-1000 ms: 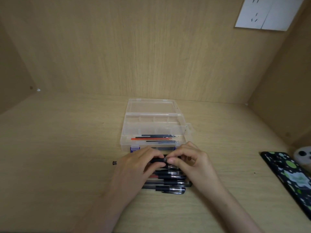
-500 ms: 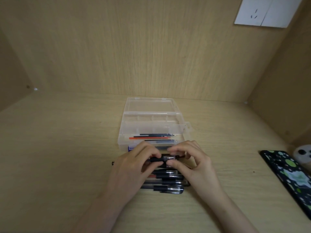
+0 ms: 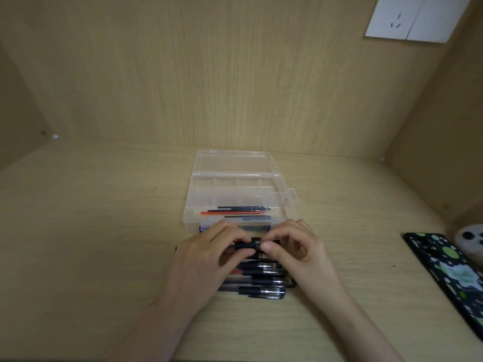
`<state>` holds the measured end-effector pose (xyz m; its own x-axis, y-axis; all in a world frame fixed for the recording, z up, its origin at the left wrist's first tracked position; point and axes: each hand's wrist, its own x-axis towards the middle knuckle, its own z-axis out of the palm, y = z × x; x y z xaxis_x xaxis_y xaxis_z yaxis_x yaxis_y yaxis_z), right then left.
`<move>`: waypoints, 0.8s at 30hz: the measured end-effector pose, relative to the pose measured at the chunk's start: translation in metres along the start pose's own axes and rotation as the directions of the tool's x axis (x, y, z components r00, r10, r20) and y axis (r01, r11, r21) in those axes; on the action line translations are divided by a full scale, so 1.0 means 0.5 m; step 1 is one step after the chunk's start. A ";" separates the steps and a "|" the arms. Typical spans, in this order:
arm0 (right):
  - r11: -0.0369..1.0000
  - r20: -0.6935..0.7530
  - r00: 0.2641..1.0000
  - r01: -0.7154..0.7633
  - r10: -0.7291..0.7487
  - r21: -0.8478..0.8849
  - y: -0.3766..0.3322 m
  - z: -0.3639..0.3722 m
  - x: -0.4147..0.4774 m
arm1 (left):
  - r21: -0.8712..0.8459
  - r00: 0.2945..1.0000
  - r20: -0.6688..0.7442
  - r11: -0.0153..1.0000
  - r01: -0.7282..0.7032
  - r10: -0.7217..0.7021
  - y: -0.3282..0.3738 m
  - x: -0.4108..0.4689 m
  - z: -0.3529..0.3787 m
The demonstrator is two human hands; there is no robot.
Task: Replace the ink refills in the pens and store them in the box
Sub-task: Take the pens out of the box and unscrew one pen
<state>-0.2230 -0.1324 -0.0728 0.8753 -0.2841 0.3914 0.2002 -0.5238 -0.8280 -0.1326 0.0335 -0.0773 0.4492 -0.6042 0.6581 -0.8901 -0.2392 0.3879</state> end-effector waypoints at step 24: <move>0.995 0.049 0.997 -0.070 0.067 0.077 -0.002 -0.004 -0.003 | -0.018 1.000 0.001 1.000 0.021 -0.021 -0.001 -0.002 0.002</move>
<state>-0.2254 -0.1333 -0.0717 0.9073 -0.2784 0.3151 0.1714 -0.4396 -0.8817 -0.1329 0.0336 -0.0789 0.4676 -0.5998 0.6493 -0.8790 -0.2377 0.4134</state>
